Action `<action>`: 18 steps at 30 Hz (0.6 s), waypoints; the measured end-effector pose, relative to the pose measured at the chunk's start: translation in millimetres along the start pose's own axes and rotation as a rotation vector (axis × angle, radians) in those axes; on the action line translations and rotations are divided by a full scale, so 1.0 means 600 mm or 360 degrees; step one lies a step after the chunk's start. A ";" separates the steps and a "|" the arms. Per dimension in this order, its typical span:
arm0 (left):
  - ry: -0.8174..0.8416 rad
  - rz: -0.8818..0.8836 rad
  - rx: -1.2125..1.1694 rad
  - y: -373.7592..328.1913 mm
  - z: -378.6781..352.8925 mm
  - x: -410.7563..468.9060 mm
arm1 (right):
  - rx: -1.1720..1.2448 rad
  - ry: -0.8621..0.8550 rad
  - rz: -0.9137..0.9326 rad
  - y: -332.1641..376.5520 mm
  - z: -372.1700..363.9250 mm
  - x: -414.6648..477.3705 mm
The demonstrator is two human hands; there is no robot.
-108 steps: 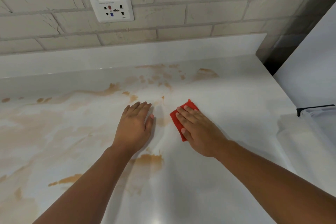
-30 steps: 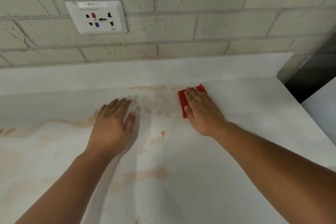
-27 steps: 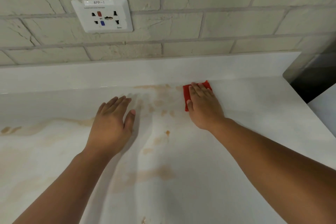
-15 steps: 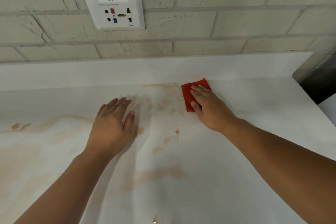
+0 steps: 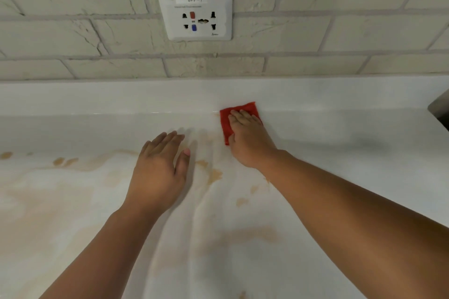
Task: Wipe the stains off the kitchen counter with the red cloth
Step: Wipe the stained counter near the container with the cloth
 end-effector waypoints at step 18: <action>-0.0012 -0.0024 0.0040 -0.010 0.017 -0.039 | 0.0005 0.0137 -0.0120 -0.059 0.022 -0.063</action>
Point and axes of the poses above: each hand's wrist, its own x-axis towards the middle knuckle, its own z-axis out of the back of the hand, y = z × x, the point moved 5 cm from there along x, towards the middle knuckle, and after that the axes turned 2 degrees about y, right-handed, at the moved point
